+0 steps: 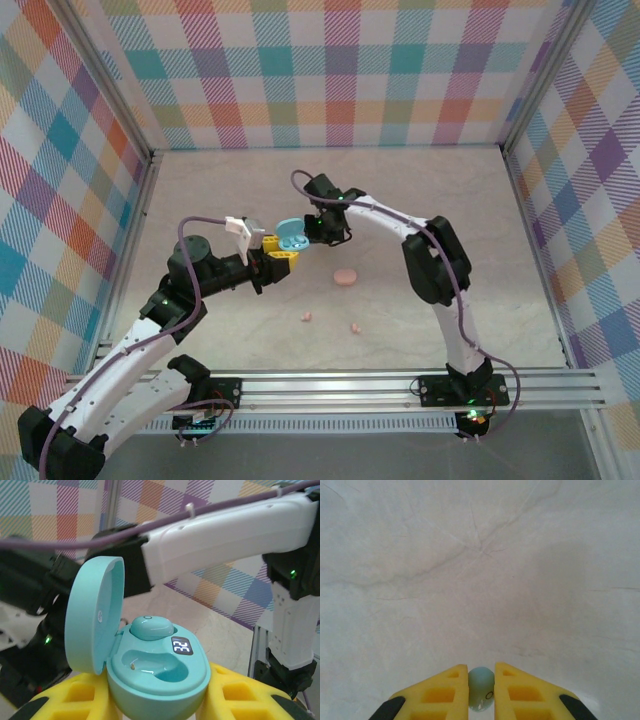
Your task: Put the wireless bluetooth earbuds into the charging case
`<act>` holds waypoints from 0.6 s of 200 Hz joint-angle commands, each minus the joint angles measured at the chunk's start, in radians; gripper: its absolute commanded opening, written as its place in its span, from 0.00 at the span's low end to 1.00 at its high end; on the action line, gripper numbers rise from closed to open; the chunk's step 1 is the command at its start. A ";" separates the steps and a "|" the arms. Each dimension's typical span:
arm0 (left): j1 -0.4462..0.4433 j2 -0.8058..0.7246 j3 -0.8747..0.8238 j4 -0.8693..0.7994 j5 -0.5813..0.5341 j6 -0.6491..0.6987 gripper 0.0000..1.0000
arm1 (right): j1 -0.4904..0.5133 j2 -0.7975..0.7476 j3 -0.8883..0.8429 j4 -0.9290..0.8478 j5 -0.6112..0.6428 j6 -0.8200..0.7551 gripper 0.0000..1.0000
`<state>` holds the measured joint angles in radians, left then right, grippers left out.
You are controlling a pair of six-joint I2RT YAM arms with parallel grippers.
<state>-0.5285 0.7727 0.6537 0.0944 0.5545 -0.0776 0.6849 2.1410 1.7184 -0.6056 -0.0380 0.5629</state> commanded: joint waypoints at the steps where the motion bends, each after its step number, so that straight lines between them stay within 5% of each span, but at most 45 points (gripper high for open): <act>1: -0.004 0.002 0.037 -0.007 -0.013 0.020 0.29 | -0.026 -0.119 -0.039 -0.033 -0.017 -0.050 0.16; 120: -0.004 0.076 0.052 0.035 -0.002 0.036 0.29 | -0.048 -0.472 -0.156 -0.247 -0.060 -0.156 0.15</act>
<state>-0.5289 0.8310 0.6724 0.0811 0.5442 -0.0586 0.6304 1.7409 1.5906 -0.7666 -0.0719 0.4347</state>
